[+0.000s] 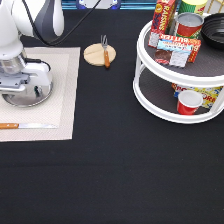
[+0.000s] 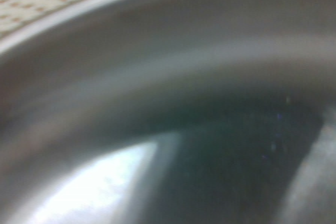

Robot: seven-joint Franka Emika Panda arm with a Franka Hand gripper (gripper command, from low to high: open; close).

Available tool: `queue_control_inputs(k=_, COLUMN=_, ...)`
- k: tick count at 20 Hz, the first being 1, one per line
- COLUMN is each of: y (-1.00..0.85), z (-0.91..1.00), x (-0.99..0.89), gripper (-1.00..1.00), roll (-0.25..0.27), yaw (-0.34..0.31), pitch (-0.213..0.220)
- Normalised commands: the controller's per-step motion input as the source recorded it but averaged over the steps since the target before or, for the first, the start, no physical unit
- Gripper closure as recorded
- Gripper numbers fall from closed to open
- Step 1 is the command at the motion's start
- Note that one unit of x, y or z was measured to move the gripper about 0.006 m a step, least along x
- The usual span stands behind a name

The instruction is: Arrange plate and fork

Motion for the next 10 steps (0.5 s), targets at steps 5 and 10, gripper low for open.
queue_control_inputs(k=5, y=0.38, z=0.94, x=-0.15, gripper=-1.0, roll=-0.043, yaw=0.039, pitch=-0.032)
queue_control_inputs(k=10, y=0.73, z=0.68, x=-0.39, gripper=-1.0, roll=-0.097, yaw=0.055, pitch=-0.054)
